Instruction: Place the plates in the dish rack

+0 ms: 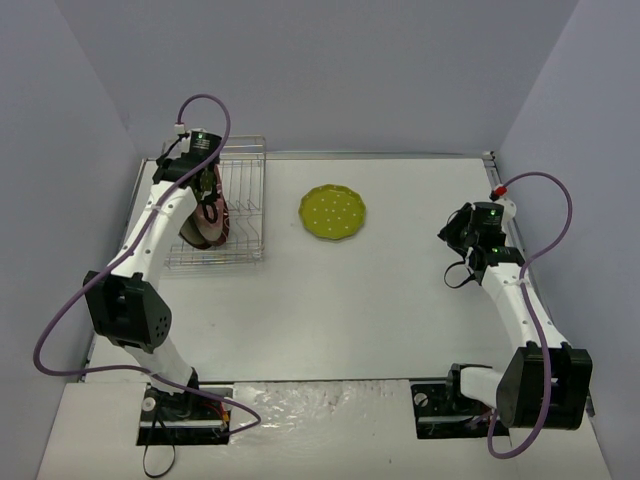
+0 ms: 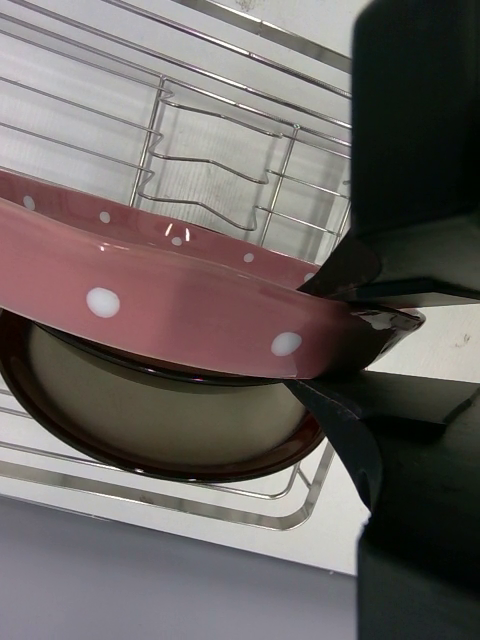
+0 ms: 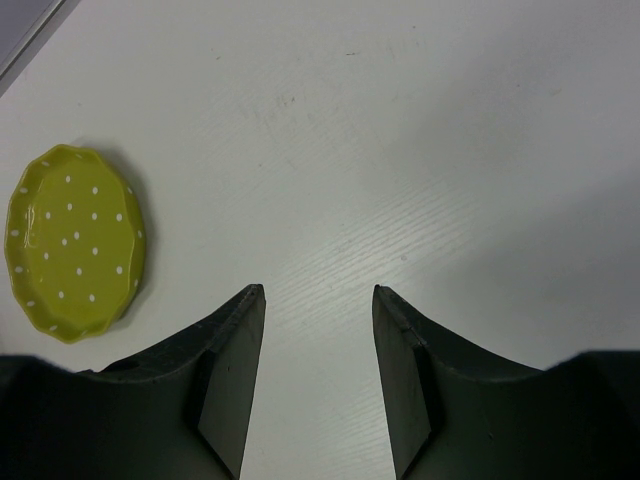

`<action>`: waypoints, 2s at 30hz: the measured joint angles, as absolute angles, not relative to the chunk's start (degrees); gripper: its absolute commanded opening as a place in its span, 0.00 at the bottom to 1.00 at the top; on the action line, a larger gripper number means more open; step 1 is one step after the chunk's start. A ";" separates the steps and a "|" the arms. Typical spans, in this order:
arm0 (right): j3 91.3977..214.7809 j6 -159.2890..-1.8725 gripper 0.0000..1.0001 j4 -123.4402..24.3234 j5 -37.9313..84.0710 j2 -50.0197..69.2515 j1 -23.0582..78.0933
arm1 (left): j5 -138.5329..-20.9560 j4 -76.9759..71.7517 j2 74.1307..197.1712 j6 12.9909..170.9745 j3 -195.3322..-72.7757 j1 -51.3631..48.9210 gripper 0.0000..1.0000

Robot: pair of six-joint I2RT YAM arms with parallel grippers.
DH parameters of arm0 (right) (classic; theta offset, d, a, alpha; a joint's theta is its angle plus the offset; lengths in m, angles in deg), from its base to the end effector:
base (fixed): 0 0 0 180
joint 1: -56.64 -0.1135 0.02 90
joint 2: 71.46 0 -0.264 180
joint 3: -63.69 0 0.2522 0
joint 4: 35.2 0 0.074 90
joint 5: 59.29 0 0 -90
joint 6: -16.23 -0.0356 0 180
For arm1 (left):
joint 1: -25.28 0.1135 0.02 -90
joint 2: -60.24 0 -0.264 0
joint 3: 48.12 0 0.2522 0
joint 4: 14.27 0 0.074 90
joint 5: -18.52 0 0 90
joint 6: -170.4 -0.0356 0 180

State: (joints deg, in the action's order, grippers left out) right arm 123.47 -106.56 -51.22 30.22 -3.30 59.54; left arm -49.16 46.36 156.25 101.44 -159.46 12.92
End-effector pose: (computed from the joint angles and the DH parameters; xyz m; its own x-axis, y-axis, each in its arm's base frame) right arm 0.2708 -0.0134 0.2765 -0.3237 0.5586 -0.7637 0.2594 0.8286 0.4962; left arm 0.3605 -0.0652 0.3667 -0.6254 -0.2029 -0.7534 -0.3080 0.9514 -0.0006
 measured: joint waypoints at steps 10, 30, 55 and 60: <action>123.08 -106.69 0.44 -50.46 30.22 -3.13 59.54 | -50.04 45.18 156.27 101.46 -158.58 12.92 0.00; 122.86 -106.72 0.44 -49.96 30.22 -3.04 59.54 | -51.65 44.66 158.75 102.09 -156.65 11.90 0.00; 122.86 -106.72 0.44 -49.86 30.22 -2.93 59.54 | -51.80 43.16 160.46 104.22 -153.04 10.97 0.12; 122.86 -106.72 0.44 -49.73 30.22 -2.91 59.54 | -51.62 43.16 160.47 104.52 -153.04 10.97 0.26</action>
